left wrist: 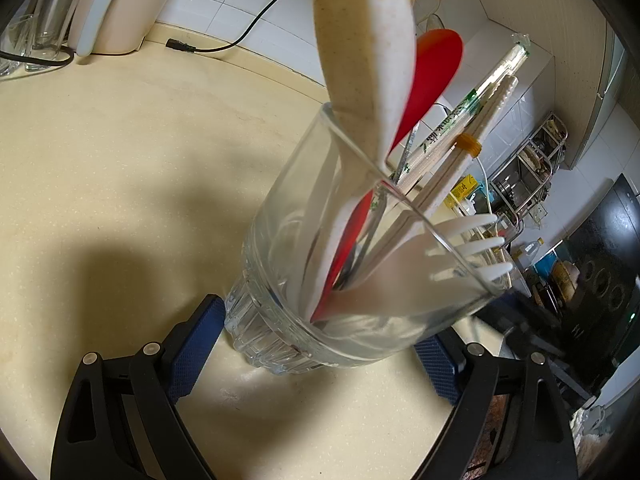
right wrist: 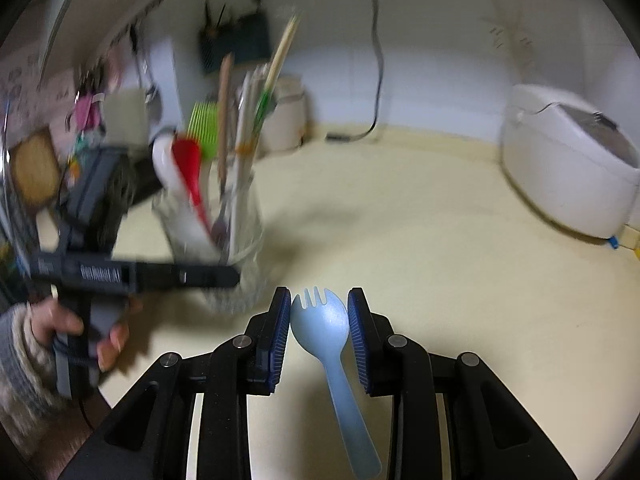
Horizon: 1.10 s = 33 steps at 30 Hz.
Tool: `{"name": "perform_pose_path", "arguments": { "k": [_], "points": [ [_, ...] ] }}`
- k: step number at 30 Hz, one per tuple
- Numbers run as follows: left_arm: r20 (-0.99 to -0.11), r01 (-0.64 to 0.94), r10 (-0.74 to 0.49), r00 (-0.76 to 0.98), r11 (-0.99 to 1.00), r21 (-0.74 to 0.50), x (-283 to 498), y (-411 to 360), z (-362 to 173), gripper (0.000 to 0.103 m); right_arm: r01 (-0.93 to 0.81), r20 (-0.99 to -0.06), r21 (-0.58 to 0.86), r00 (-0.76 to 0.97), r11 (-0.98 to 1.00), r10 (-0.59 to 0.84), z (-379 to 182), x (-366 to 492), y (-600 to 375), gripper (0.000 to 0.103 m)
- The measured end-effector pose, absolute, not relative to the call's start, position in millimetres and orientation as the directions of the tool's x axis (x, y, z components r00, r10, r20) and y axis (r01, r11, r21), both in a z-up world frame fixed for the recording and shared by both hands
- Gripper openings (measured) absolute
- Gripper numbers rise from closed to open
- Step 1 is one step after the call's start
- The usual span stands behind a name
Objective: Organize utensils
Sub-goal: 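Close the right gripper on the light-blue spork handle and lift, then carry the light-blue spork over the glass and lower it in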
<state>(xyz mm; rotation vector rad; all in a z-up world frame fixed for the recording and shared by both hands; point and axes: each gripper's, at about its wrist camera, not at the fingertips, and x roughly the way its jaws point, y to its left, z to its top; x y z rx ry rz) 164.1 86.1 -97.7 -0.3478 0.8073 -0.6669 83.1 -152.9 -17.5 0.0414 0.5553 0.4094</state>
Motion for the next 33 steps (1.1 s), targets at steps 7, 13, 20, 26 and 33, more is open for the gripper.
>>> {"name": "perform_pose_path", "arguments": {
  "k": [7,13,20,26,33],
  "points": [
    [-0.549,0.413,-0.666,0.505,0.745,-0.524,164,86,-98,0.092,-0.334,-0.431,0.195,0.815,0.922,0.387,-3,80,-169,0.03],
    [-0.549,0.413,-0.666,0.505,0.745,-0.524,164,86,-97,0.092,-0.329,-0.433,0.198,0.816,0.923,0.383,-2,82,-168,0.03],
    [-0.549,0.413,-0.666,0.505,0.745,-0.524,164,86,-98,0.092,-0.335,-0.398,0.236,0.823,0.912,0.405,8,82,-171,0.03],
    [-0.548,0.413,-0.666,0.505,0.745,-0.524,164,86,-97,0.092,-0.397,-0.319,0.264,0.824,0.879,0.468,41,86,-162,0.03],
    [-0.549,0.413,-0.666,0.505,0.745,-0.524,164,86,-97,0.092,-0.55,-0.148,0.339,0.77,0.763,0.621,93,100,-135,0.03]
  ]
}}
